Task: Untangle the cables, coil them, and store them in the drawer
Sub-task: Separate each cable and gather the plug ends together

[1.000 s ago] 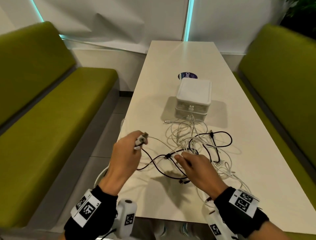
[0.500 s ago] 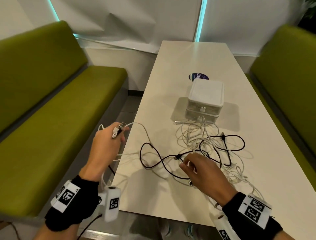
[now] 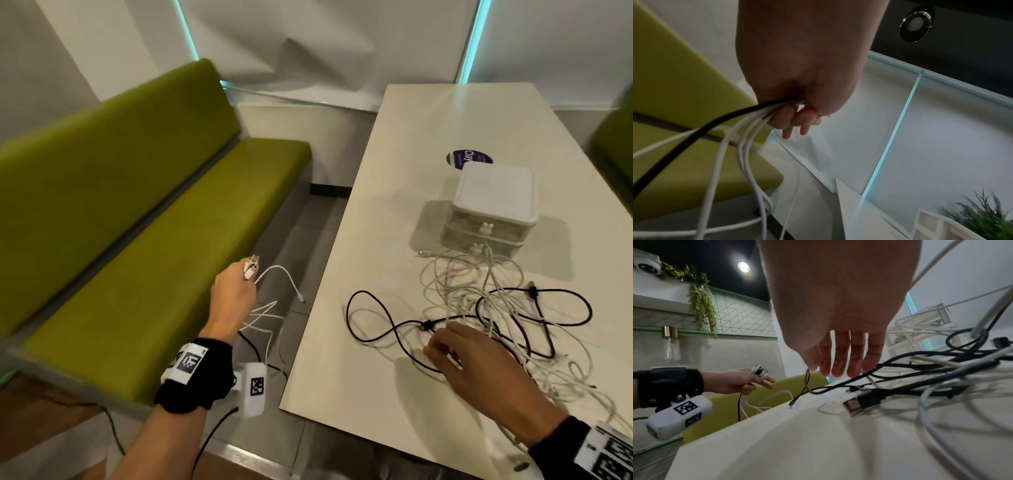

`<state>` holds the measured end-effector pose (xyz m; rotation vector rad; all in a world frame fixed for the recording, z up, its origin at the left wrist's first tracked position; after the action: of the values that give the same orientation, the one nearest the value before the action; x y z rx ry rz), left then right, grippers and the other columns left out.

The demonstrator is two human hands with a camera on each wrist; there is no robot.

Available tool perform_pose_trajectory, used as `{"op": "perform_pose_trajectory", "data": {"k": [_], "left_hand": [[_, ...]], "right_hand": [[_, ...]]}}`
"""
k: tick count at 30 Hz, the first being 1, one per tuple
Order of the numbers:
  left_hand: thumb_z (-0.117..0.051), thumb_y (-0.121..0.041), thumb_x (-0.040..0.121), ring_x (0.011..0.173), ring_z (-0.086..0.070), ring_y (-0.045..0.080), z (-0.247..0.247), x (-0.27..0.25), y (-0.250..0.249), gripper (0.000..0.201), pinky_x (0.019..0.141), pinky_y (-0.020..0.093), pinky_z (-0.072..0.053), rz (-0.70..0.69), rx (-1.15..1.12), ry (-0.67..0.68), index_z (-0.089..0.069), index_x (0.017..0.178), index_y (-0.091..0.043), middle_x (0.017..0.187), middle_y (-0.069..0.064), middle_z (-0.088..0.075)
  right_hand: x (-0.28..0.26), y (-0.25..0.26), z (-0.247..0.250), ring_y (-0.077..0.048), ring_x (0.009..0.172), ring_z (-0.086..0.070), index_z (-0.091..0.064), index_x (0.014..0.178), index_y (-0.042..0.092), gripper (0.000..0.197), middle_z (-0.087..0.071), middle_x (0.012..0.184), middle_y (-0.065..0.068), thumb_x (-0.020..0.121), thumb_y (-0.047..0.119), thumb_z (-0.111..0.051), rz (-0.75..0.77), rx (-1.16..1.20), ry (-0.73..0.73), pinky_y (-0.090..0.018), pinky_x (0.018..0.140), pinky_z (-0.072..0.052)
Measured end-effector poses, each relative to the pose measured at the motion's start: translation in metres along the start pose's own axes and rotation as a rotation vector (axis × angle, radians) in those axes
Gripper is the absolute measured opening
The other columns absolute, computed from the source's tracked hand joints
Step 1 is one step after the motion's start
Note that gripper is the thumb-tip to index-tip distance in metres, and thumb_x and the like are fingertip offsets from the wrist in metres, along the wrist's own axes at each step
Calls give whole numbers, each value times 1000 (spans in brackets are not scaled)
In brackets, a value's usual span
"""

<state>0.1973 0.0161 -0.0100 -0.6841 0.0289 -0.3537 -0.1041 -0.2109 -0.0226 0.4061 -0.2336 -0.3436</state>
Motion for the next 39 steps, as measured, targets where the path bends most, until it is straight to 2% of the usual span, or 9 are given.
{"op": "perform_pose_trajectory", "data": {"k": [4, 8, 13, 18, 22, 27, 30, 34, 39], "left_hand": [[-44, -25, 103, 52, -37, 14, -2, -3, 1, 25, 47, 29, -32, 21, -113, 25, -67, 104, -16, 83, 8, -67], [-43, -41, 101, 46, -50, 14, 2, -8, -14, 26, 51, 28, -43, -30, -245, 80, -67, 94, -34, 92, -2, -74], [-31, -56, 96, 57, -62, 11, 8, -22, -47, 56, 58, 21, -43, -57, -411, 218, -72, 99, -19, 76, 0, -74], [-29, -58, 96, 49, -44, 17, -1, -40, -77, 67, 64, 35, -47, -40, -567, 376, -77, 83, -12, 53, 8, -45], [-42, -59, 89, 48, -14, 9, -23, -62, -99, 62, 44, 28, -13, 45, -774, 493, -78, 83, -9, 58, -2, -20], [-41, -44, 100, 40, -18, 8, -42, -88, -119, 53, 43, 25, -10, 54, -810, 585, -75, 101, -4, 54, -4, -37], [-41, -38, 101, 37, -19, 8, -52, -97, -122, 53, 45, 28, -8, 76, -807, 626, -75, 95, 2, 55, -2, -47], [-53, -34, 96, 41, -14, 10, -60, -110, -131, 43, 46, 29, -7, 104, -834, 674, -76, 91, 1, 60, 1, -30], [-51, -32, 97, 44, -18, 10, -75, -132, -140, 34, 46, 29, -15, 72, -826, 669, -79, 90, -14, 55, -8, -24]], "right_hand": [[-1, -1, 1, -5, 68, -48, -54, 77, 32, 16, -49, 73, 15, 90, 31, -63, -2, 7, 8, -32, 61, -47], [-2, -1, 8, -5, 68, -52, -58, 79, 30, 13, -53, 74, 15, 91, 25, -64, -7, 49, 9, -28, 63, -47], [-4, -6, 29, -7, 69, -56, -61, 84, 29, 9, -63, 75, 11, 93, 27, -59, -86, 137, -61, -28, 63, -47], [-10, -10, 50, -4, 67, -56, -61, 86, 30, 8, -59, 64, 19, 92, 32, -56, -104, 134, -31, -13, 56, -38], [-15, -9, 49, 0, 63, -50, -60, 82, 26, 10, -54, 62, 16, 92, 28, -57, -28, 66, 122, -15, 57, -34], [-24, -14, 28, -14, 86, -57, -61, 88, 22, 10, -59, 90, 8, 92, 24, -51, -5, -128, 288, -32, 73, -46], [-28, -18, 17, -20, 99, -51, -56, 101, 18, 14, -51, 106, 3, 91, 10, -51, -34, -234, 350, -36, 76, -48], [-25, -24, 11, -22, 100, -52, -56, 98, 16, 18, -52, 104, 1, 88, 2, -52, -96, -266, 359, -38, 77, -48], [-21, -19, 19, -18, 100, -51, -58, 98, 17, 6, -55, 100, 2, 94, 15, -53, -83, -170, 267, -31, 76, -44]]}}
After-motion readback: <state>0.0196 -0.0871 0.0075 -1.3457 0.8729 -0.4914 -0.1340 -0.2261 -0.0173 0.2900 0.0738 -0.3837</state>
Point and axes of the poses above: each hand's wrist, its own x-axis towards the middle knuckle, its own z-axis out of the back of the hand, y = z × x, the point moved 1 cm from there along x, towards the middle knuckle
